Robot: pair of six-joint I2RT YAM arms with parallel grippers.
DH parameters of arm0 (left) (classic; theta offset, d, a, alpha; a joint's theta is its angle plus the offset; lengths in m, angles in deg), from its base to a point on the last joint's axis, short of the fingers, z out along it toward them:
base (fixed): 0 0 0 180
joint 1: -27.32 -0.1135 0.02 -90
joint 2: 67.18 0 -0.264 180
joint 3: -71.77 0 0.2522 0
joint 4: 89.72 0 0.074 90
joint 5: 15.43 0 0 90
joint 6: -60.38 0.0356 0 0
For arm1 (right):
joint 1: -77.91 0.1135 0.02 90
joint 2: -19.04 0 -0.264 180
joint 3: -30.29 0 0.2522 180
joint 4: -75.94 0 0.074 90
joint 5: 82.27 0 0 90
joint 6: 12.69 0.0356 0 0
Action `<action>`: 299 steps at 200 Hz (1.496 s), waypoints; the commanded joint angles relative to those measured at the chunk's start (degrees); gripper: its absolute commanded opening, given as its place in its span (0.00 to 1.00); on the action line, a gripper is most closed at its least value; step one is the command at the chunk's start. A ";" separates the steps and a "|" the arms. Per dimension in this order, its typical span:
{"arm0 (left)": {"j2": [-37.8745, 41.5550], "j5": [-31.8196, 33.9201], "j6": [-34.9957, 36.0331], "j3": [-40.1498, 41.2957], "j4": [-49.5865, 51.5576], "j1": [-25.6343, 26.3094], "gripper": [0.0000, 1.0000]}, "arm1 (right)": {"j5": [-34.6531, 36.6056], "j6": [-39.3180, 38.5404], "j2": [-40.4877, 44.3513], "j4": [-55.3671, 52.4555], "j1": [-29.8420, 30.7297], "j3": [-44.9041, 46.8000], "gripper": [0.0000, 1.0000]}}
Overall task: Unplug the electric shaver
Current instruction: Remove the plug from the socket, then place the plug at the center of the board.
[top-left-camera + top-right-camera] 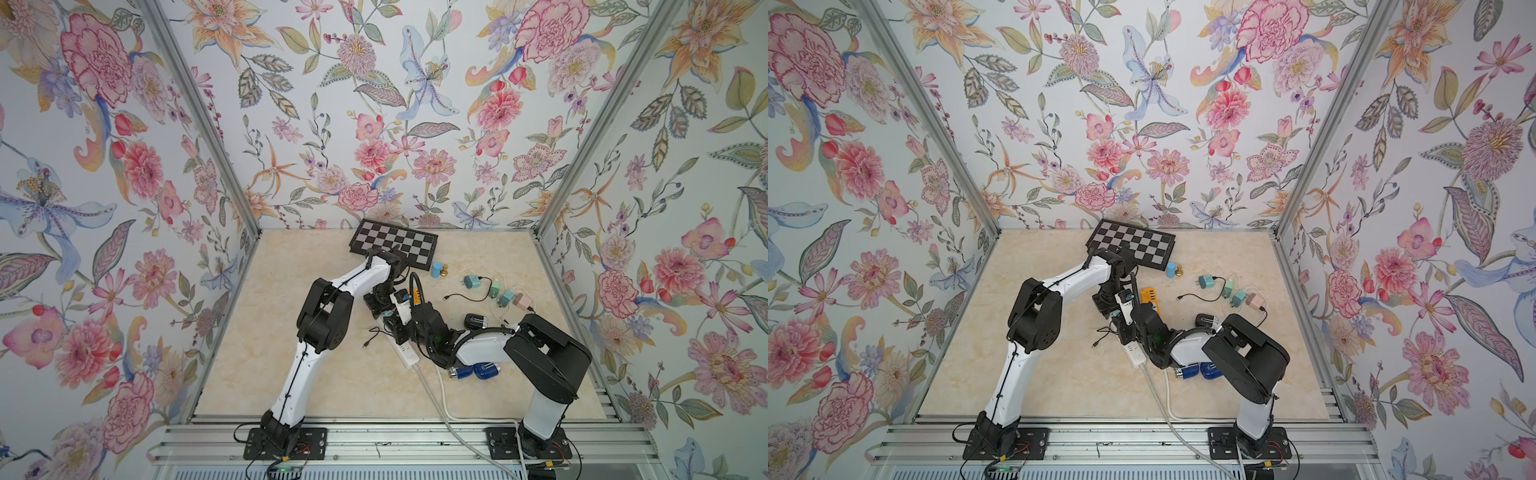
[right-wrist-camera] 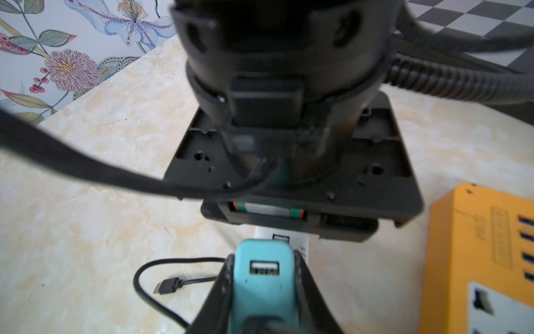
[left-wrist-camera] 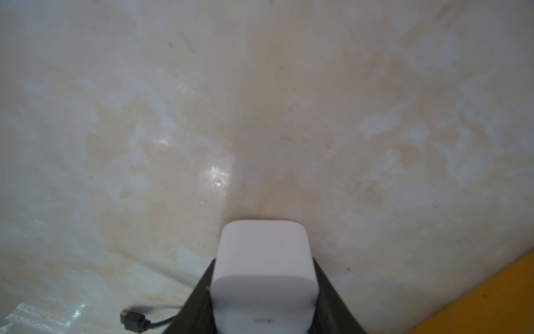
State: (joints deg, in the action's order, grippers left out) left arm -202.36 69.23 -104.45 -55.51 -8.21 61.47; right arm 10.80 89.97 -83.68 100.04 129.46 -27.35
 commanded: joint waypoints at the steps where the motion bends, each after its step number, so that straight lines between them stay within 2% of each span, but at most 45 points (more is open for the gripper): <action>1: -2.07 2.32 0.38 0.05 0.06 0.39 0.27 | 2.36 -6.51 3.72 0.04 4.87 -3.89 0.00; 25: -2.16 2.36 0.21 0.22 -0.02 0.48 0.27 | 9.97 -14.03 4.19 -3.14 8.22 -4.70 0.00; 44: -2.30 2.27 0.13 0.40 -0.20 0.55 0.27 | 10.79 -15.28 4.15 -4.86 8.41 -5.15 0.00; 65: -2.37 2.36 -0.03 0.43 -0.29 0.65 0.27 | 8.64 -12.68 4.83 -3.34 7.40 -4.01 0.00; 98: -2.37 2.49 -0.23 0.57 -0.36 0.65 0.27 | 0.20 -1.17 6.05 4.76 1.90 0.96 0.00; 153: -1.39 4.76 -0.24 -1.27 -0.30 0.83 0.28 | -0.43 -2.42 9.81 1.95 1.16 2.48 0.00; 214: 1.67 7.76 1.61 -0.85 -4.35 0.91 0.43 | -3.73 -2.48 26.95 -9.21 -2.00 7.06 0.00; 248: 3.81 10.04 2.32 -0.23 -6.04 0.88 0.53 | -7.04 2.04 36.24 -18.38 -10.00 9.88 0.00; 262: 4.60 10.93 2.61 0.21 -6.60 0.89 0.64 | -8.58 2.84 39.18 -21.95 -14.00 10.51 0.00; 270: 5.19 11.39 2.71 0.54 -7.04 0.99 0.68 | -10.01 3.02 40.51 -23.71 -17.93 10.57 0.00; 299: 7.67 13.63 2.99 1.72 -8.24 0.94 0.74 | -15.45 4.09 44.05 -30.34 -29.54 10.04 0.00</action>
State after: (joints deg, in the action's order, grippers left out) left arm -199.19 78.06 -101.93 -54.74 -15.42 62.39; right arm 1.34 91.79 -42.43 77.33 106.99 -17.47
